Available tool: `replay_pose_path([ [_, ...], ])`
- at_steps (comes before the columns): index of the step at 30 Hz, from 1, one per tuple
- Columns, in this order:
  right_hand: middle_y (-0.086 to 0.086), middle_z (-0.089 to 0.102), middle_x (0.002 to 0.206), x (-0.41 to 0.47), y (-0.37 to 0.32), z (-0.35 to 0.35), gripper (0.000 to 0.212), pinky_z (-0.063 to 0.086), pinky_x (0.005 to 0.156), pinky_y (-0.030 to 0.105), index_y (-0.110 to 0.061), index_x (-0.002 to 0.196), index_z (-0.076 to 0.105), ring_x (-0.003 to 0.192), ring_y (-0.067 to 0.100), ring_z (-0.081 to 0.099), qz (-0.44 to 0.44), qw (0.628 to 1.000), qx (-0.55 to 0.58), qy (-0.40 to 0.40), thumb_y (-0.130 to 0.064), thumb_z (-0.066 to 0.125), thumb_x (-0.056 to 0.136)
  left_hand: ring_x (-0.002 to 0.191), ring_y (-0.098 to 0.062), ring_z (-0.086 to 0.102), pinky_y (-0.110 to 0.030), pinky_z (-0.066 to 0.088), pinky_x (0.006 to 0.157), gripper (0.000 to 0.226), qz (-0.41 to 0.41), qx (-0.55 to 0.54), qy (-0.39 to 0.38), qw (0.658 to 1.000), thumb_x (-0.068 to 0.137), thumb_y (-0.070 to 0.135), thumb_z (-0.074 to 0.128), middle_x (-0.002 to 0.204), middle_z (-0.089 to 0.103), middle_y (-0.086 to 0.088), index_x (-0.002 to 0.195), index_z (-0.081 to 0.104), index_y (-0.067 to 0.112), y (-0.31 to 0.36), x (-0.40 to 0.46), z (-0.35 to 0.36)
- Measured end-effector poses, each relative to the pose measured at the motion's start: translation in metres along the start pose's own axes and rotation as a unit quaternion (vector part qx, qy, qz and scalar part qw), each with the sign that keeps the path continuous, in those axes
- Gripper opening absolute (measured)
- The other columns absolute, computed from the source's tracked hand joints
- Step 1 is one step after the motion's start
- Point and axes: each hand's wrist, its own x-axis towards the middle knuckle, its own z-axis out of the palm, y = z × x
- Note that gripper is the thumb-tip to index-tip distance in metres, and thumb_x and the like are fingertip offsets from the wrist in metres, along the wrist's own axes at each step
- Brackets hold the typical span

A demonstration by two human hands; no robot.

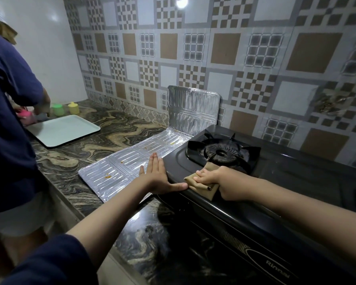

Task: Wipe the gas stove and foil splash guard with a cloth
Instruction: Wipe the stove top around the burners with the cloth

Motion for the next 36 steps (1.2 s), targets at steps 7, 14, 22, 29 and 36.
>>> replay_pose_path([
  [7, -0.001, 0.031, 0.155, -0.027, 0.013, 0.002, 0.076, 0.011, 0.115, 0.013, -0.023, 0.142, 0.043, 0.145, 0.006, 0.02, -0.019, 1.0, 0.022, -0.002, 0.015, 0.044, 0.076, 0.143, -0.017, -0.027, -0.056, -0.011, 0.114, 0.136, -0.02, -0.003, 0.0, 1.0, 0.062, 0.088, 0.048, 0.155, -0.03, -0.006, 0.149, -0.019, 0.008, 0.005, -0.005, -0.006],
  [14, -0.003, 0.03, 0.155, -0.049, 0.023, 0.002, 0.075, 0.011, 0.115, 0.013, -0.024, 0.143, 0.042, 0.145, 0.006, 0.019, -0.046, 0.999, 0.022, 0.002, 0.014, 0.044, 0.078, 0.147, -0.015, -0.012, -0.06, -0.011, 0.113, 0.112, 0.016, -0.049, 0.08, 0.995, 0.069, 0.069, 0.048, 0.16, -0.013, -0.006, 0.153, 0.003, 0.011, 0.039, -0.02, 0.005],
  [22, -0.01, 0.043, 0.148, -0.099, 0.045, -0.004, 0.066, 0.021, 0.117, 0.017, -0.031, 0.135, 0.052, 0.139, -0.001, 0.031, -0.043, 0.997, 0.061, -0.015, 0.007, 0.055, 0.081, 0.149, -0.021, 0.0, -0.057, -0.01, 0.113, 0.084, -0.005, 0.02, 0.147, 0.989, 0.093, 0.062, 0.027, 0.161, 0.004, -0.013, 0.152, 0.012, 0.004, 0.103, -0.02, 0.023],
  [29, -0.014, 0.049, 0.143, -0.13, 0.054, -0.018, 0.062, 0.027, 0.114, 0.015, -0.035, 0.129, 0.057, 0.133, -0.003, 0.039, -0.035, 0.998, 0.036, -0.042, 0.004, 0.055, 0.081, 0.148, -0.028, -0.005, -0.056, -0.004, 0.116, 0.091, -0.078, 0.012, 0.141, 0.987, 0.092, 0.066, 0.021, 0.159, 0.0, -0.02, 0.15, 0.007, -0.003, 0.127, -0.012, 0.036],
  [36, -0.014, 0.064, 0.125, -0.135, 0.061, -0.038, 0.057, 0.044, 0.104, 0.022, -0.035, 0.12, 0.064, 0.118, 0.0, 0.055, -0.034, 0.993, 0.049, -0.098, 0.001, 0.055, 0.077, 0.148, -0.027, -0.005, -0.053, -0.002, 0.117, 0.092, -0.076, 0.026, 0.149, 0.986, 0.091, 0.067, 0.022, 0.159, -0.002, -0.019, 0.151, 0.005, -0.001, 0.125, -0.012, 0.039],
])
